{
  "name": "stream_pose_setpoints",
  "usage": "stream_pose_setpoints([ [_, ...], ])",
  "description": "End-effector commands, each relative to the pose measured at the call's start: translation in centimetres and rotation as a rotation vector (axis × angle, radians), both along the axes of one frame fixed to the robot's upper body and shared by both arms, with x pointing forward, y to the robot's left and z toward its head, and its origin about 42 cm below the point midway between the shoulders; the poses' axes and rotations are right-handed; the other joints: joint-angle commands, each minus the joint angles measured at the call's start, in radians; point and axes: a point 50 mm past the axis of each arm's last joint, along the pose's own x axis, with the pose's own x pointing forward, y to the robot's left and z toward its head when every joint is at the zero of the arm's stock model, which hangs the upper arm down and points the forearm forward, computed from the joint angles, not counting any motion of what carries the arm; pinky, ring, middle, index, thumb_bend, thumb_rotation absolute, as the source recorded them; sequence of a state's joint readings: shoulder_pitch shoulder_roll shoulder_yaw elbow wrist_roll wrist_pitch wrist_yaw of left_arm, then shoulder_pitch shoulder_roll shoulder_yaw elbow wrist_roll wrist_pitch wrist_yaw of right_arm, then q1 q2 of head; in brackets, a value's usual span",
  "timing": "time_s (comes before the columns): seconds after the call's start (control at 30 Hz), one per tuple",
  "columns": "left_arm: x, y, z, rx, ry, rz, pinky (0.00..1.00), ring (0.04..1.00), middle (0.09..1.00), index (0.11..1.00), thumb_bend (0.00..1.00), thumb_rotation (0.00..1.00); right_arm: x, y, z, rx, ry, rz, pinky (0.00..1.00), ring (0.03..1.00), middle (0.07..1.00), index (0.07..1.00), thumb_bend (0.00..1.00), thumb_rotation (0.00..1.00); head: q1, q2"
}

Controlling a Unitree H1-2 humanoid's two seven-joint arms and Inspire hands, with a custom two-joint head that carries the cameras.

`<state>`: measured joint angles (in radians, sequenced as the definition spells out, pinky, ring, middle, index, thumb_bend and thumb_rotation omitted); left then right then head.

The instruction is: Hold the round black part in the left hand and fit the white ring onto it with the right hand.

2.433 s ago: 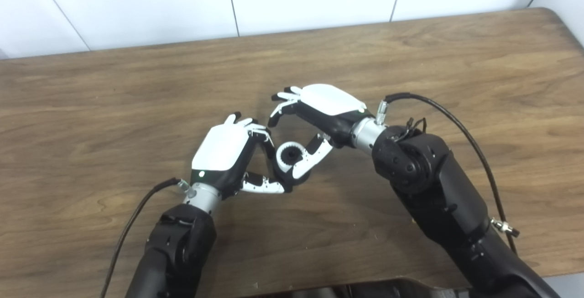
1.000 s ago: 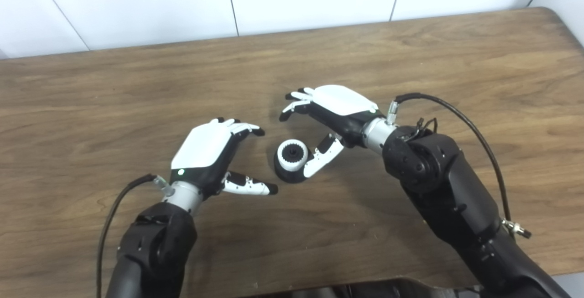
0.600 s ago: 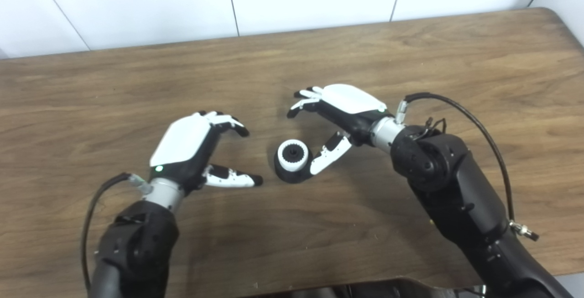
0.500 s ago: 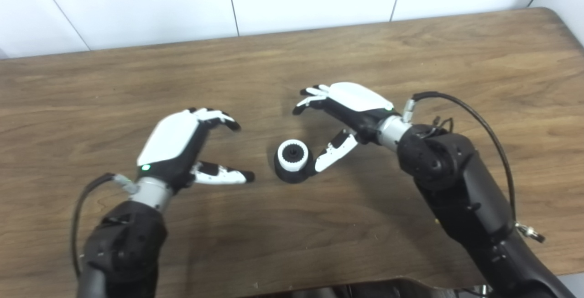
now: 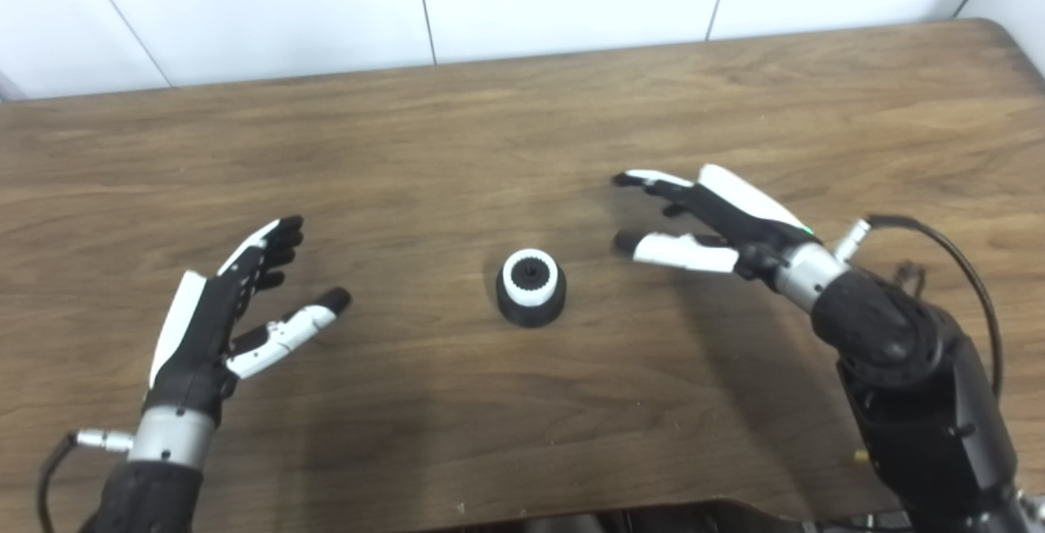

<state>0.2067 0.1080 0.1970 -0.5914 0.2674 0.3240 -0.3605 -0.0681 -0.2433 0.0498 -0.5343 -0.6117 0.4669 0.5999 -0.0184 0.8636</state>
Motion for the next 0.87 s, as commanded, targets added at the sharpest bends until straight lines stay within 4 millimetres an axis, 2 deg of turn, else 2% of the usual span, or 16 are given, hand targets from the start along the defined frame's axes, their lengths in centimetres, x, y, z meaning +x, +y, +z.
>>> stream_pose_setpoints([
  [0.0,0.0,0.1,0.6,-0.068,-0.101,0.013,0.88,0.916,0.926,0.931,0.63,0.65,-0.3,-0.1,1.4,0.098,-0.115,-0.042,0.81,0.888,0.913,0.905,0.57,1.0,-0.001,0.001],
  [0.07,-0.3,0.1,0.2,-0.16,-0.104,0.023,0.93,0.95,0.963,0.966,0.6,0.78,-0.8,-0.4,1.1,0.197,-0.135,-0.089,0.78,0.872,0.905,0.903,0.5,1.0,-0.003,0.001],
  [0.1,-0.4,0.0,0.0,-0.201,-0.105,0.023,0.96,0.973,0.983,0.985,0.59,0.85,-1.0,-0.5,0.9,0.266,-0.135,-0.116,0.79,0.885,0.913,0.91,0.5,1.0,-0.003,0.001],
  [0.17,-0.6,0.0,-0.3,-0.259,-0.107,0.019,0.99,0.993,0.996,0.996,0.58,0.94,-1.5,-0.6,0.5,0.387,-0.131,-0.159,0.82,0.91,0.931,0.928,0.52,1.0,-0.009,0.002],
  [0.23,-0.8,-0.1,-0.5,-0.289,-0.109,0.024,1.0,0.999,0.999,1.0,0.6,0.98,-2.0,-0.7,0.2,0.481,-0.125,-0.183,0.89,0.946,0.958,0.955,0.53,1.0,-0.016,0.004],
  [0.4,-1.0,-0.3,-1.4,-0.346,-0.144,0.032,1.0,1.0,1.0,1.0,0.67,1.0,-3.0,-1.2,-0.6,0.608,-0.12,-0.214,0.99,0.998,0.998,0.996,0.58,1.0,-0.037,0.007],
  [0.67,-1.6,-0.4,-2.9,-0.403,-0.182,0.037,1.0,1.0,1.0,1.0,0.64,1.0,-4.3,-1.8,-1.7,0.628,-0.106,-0.274,1.0,1.0,1.0,1.0,0.62,1.0,-0.046,0.011],
  [0.83,-1.6,-0.6,-3.1,-0.427,-0.196,0.033,1.0,1.0,1.0,1.0,0.64,1.0,-4.8,-1.9,-2.8,0.621,-0.096,-0.303,1.0,1.0,1.0,1.0,0.61,1.0,-0.015,0.016],
])
